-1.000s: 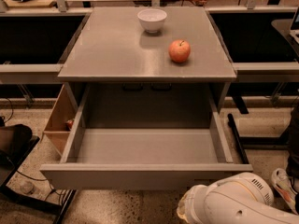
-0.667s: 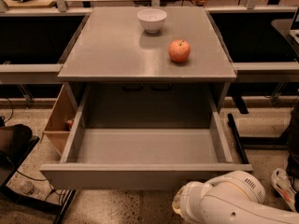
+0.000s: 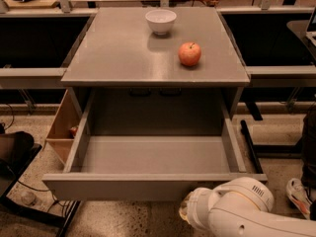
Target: Close top drawer
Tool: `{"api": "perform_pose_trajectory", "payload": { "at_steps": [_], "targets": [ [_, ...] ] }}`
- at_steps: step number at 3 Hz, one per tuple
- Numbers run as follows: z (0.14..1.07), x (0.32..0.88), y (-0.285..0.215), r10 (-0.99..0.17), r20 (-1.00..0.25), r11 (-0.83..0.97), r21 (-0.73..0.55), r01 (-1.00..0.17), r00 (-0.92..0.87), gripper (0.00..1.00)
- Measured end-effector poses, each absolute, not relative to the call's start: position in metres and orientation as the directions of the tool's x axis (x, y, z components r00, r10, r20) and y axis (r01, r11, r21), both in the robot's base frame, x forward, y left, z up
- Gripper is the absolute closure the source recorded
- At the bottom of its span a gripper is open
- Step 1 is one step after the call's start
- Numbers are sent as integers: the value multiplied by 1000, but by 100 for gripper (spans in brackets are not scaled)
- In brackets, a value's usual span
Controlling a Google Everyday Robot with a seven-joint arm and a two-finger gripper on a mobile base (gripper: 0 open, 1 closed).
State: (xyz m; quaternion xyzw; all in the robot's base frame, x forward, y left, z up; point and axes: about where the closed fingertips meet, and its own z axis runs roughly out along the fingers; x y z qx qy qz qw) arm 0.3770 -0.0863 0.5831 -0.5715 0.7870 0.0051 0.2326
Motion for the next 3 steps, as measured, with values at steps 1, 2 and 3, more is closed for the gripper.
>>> {"api": "perform_pose_trajectory", "payload": {
  "at_steps": [1, 2, 3],
  "targets": [
    [586, 385, -86, -903, -365, 338, -275, -900, -227, 100],
    [589, 399, -87, -911, -354, 325, -298, -898, -213, 100],
    [593, 420, -87, -921, -345, 298, -332, -895, -178, 100]
  ]
}}
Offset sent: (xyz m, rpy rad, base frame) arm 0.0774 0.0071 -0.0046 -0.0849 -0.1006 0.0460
